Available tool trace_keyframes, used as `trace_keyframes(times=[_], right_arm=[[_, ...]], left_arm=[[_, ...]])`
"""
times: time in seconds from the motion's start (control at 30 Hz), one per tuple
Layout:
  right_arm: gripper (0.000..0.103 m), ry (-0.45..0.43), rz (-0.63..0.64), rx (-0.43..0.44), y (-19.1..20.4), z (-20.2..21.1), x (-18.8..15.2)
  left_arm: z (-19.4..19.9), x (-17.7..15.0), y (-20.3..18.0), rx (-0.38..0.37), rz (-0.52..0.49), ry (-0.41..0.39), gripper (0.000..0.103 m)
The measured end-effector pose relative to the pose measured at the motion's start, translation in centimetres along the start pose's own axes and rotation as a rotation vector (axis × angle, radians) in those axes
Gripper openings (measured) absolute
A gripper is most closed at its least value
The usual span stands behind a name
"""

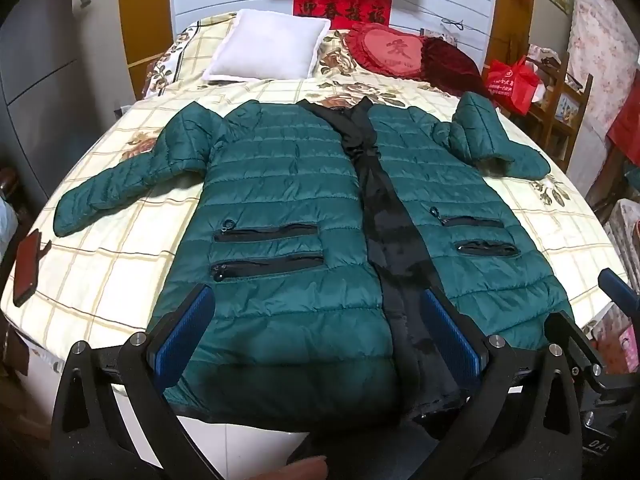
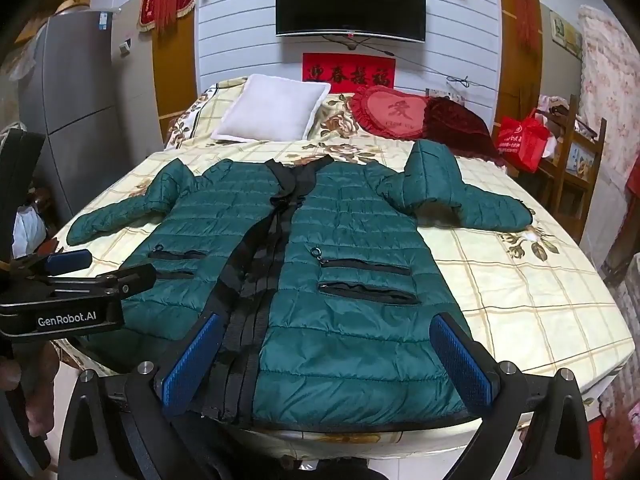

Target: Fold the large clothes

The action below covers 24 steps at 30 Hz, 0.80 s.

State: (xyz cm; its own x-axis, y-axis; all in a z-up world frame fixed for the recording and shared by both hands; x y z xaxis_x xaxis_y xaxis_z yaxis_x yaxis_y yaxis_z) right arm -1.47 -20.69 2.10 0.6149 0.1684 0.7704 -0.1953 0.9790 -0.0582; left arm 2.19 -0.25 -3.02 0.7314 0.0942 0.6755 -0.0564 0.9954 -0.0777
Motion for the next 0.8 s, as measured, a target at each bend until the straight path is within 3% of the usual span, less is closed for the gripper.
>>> trace_keyframes(times=[0.27,0.43,0.6,0.63,0.8], right_arm=[[0.103,-0.009,-0.007,0.001,-0.3,0.0,-0.4],[0.103,-0.008,-0.01,0.002,-0.2,0.0,-0.4],[0.103,-0.02,-0.014,0.004,-0.2,0.2,-0.4],[0.103,-0.021,-0.015,0.006,-0.2,0.2,-0.4],[0.103,-0.015,-0.016,0.004,-0.4,0.2,0.0]], left_arm=[[-0.2,-0.2,-0.1,-0.032,0.001,0.017,0.103],[1.0,0.3,0.1,-0.023,-0.002,-0.025,0.103],[2.0,1.1,0.4,-0.092,0.024,-0.107,0.103],[2.1,1.2,0.4,-0.109,0.016,-0.103,0.103],[1.5,1.3,0.2,-0.054,-0.006,-0.043,0.103]])
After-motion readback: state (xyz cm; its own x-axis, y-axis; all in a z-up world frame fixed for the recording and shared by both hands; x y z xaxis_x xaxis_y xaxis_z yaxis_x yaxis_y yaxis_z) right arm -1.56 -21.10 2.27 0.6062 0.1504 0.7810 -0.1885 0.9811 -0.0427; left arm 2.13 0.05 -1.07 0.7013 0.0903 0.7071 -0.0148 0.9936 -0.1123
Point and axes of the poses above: each gripper's, at about its wrist camera, not at the fingertips, and z roughly against the way its jaws point, y to its left, x to its top, the point moved 3 cm from there along -z, roughly the way its jaws point, and after that the axes turned 3 degrees about z, right-handed, at the moved point
